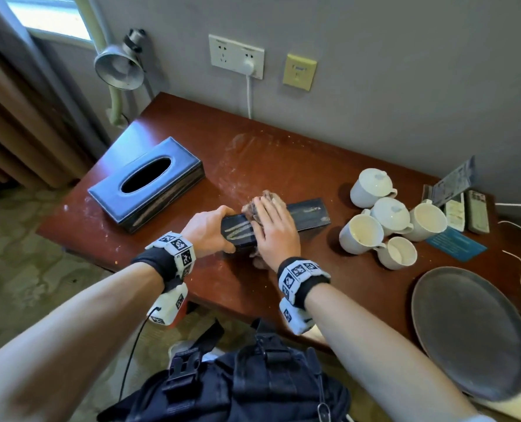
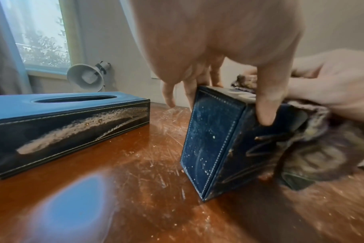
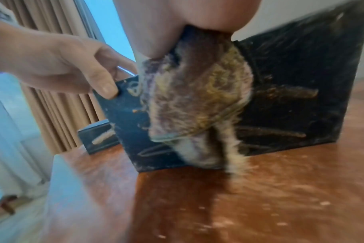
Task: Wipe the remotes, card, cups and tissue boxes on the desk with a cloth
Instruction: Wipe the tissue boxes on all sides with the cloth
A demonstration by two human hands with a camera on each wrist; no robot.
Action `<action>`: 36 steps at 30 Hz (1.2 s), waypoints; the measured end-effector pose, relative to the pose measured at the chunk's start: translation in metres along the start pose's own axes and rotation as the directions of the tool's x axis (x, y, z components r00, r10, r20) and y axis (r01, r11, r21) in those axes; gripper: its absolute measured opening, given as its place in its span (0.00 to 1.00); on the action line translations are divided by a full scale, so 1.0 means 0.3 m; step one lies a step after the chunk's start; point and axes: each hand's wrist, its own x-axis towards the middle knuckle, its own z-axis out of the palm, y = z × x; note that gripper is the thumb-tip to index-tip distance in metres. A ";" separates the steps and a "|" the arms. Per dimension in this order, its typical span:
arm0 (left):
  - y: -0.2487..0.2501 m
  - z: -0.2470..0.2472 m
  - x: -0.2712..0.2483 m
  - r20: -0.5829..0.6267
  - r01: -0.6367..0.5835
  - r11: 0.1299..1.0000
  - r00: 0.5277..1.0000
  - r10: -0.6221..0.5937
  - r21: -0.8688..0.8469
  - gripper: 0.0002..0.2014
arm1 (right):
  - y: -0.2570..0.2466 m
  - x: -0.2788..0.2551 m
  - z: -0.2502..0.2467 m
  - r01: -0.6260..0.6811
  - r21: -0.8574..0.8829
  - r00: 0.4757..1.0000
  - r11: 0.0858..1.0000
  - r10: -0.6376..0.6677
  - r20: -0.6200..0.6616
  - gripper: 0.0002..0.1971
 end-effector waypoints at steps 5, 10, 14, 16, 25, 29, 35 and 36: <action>-0.027 -0.008 0.022 0.030 0.033 0.995 0.999 -0.030 -0.092 0.38 | 0.224 0.023 -0.097 -0.108 -0.097 0.993 0.989 0.112 0.033 0.23; -0.034 -0.011 0.038 0.041 0.054 0.986 0.998 -0.048 -0.160 0.39 | 0.262 0.042 -0.102 -0.224 -0.130 0.974 0.966 0.216 -0.073 0.21; -0.040 -0.004 0.034 0.026 0.033 0.983 0.999 -0.029 -0.179 0.38 | 0.048 0.016 -0.001 -0.060 -0.039 0.992 0.997 0.055 -0.112 0.21; -0.041 -0.004 0.029 0.030 0.023 0.985 0.999 -0.018 -0.172 0.39 | 0.030 -0.003 0.015 -0.029 0.005 0.996 1.000 0.029 -0.084 0.21; -0.059 0.003 0.020 0.073 0.044 0.987 0.997 -0.033 -0.155 0.40 | 0.270 0.019 -0.088 -0.210 -0.063 0.974 0.976 0.203 -0.098 0.18; -0.053 -0.007 0.019 0.085 0.045 0.987 0.996 -0.032 -0.155 0.41 | 0.081 0.009 0.001 -0.085 -0.005 0.991 0.996 0.084 -0.101 0.19; -0.045 -0.008 -0.001 0.081 0.028 0.993 0.997 -0.019 -0.111 0.40 | 0.247 -0.010 -0.097 -0.085 -0.017 0.996 0.996 0.085 -0.007 0.20; -0.044 -0.007 -0.002 0.070 0.033 0.993 0.997 -0.025 -0.116 0.40 | 0.273 -0.003 -0.110 -0.129 -0.022 0.992 0.991 0.129 0.008 0.20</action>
